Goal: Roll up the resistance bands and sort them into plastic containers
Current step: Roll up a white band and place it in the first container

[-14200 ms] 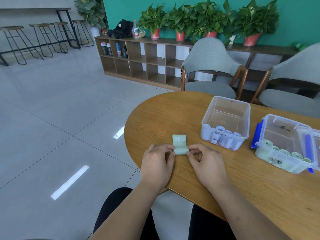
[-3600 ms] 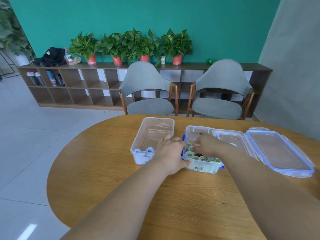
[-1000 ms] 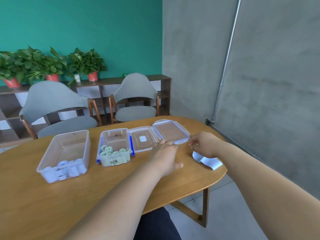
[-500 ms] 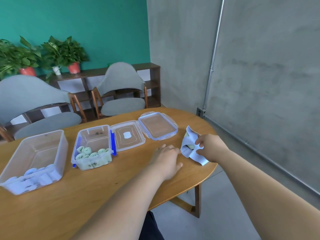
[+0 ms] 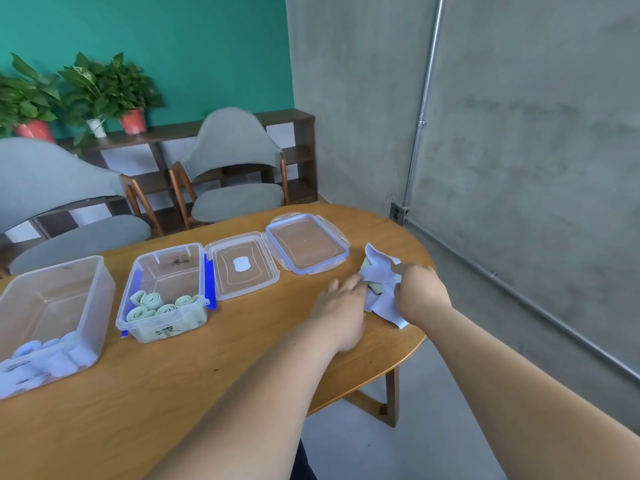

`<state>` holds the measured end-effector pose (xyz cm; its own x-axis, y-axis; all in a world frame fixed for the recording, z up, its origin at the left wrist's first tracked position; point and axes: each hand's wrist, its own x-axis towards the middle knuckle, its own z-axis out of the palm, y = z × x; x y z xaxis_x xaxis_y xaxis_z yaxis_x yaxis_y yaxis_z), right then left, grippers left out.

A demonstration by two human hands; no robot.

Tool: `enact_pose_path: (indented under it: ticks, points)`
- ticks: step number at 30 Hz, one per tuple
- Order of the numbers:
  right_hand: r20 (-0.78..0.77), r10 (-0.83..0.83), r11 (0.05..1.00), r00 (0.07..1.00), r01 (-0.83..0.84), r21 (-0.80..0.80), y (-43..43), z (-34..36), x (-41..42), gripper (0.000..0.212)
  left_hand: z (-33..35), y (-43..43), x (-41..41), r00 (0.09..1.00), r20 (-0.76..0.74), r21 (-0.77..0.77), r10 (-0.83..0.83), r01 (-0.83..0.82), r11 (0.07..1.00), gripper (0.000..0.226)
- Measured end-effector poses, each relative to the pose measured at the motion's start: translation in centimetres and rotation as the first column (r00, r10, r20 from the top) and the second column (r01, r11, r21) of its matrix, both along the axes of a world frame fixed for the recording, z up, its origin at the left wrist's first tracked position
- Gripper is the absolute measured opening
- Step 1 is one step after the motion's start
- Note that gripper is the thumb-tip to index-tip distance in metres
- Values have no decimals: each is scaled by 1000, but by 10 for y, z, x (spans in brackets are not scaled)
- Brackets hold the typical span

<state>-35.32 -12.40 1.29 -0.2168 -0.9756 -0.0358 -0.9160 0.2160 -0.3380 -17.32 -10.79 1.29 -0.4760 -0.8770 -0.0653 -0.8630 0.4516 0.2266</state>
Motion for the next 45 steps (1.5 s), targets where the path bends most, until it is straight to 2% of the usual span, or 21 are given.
enact_pose_path:
  ticks: [5, 9, 14, 17, 19, 21, 23, 26, 30, 35, 39, 42, 45]
  points:
    - [154, 0, 974, 988, 35, -224, 1, 1, 0, 40, 3, -1, 11, 962, -256, -31, 92, -104, 994, 46]
    - [252, 133, 925, 958, -29, -379, 10, 5, 13, 26, 7, -6, 20, 825, -487, 115, 285, -263, 958, 30]
    - [310, 252, 902, 917, -106, -418, 23, 15, 38, 23, 20, -5, 24, 589, -668, 334, 454, -307, 891, 39]
    - [344, 354, 891, 870, -202, -407, 28, 18, 54, 24, 20, -7, 28, 332, -715, 541, 616, -296, 787, 49]
    - [361, 421, 876, 832, -271, -399, 29, 19, 62, 24, 18, -10, 34, 150, -687, 657, 711, -291, 696, 42]
    - [388, 456, 871, 801, -313, -378, 31, 22, 69, 22, 22, -7, 41, 78, -665, 702, 743, -275, 657, 24]
    - [476, 458, 881, 751, -309, -360, 32, 27, 74, 21, 25, -1, 47, 52, -656, 722, 753, -250, 646, 11]
    - [571, 440, 889, 693, -244, -388, 30, 32, 80, 19, 27, 4, 61, 68, -659, 706, 749, -289, 647, 6]
    - [471, 343, 898, 813, -137, -418, 24, 36, 79, 20, 35, 13, 84, 137, -698, 634, 703, -338, 696, 15]
    - [336, 354, 910, 873, -239, -339, 22, 36, 87, 38, 44, 22, 119, 216, -737, 549, 640, -362, 754, 25]
    - [251, 384, 897, 888, -295, -329, 18, 41, 107, 10, 51, 30, 145, 241, -739, 537, 630, -353, 766, 18]
    - [320, 416, 895, 851, -322, -309, 20, 49, 122, 7, 55, 37, 164, 250, -742, 522, 622, -367, 770, 11]
    - [482, 408, 912, 775, -333, -238, 24, 62, 134, 5, 58, 43, 185, 225, -756, 514, 615, -376, 771, 20]
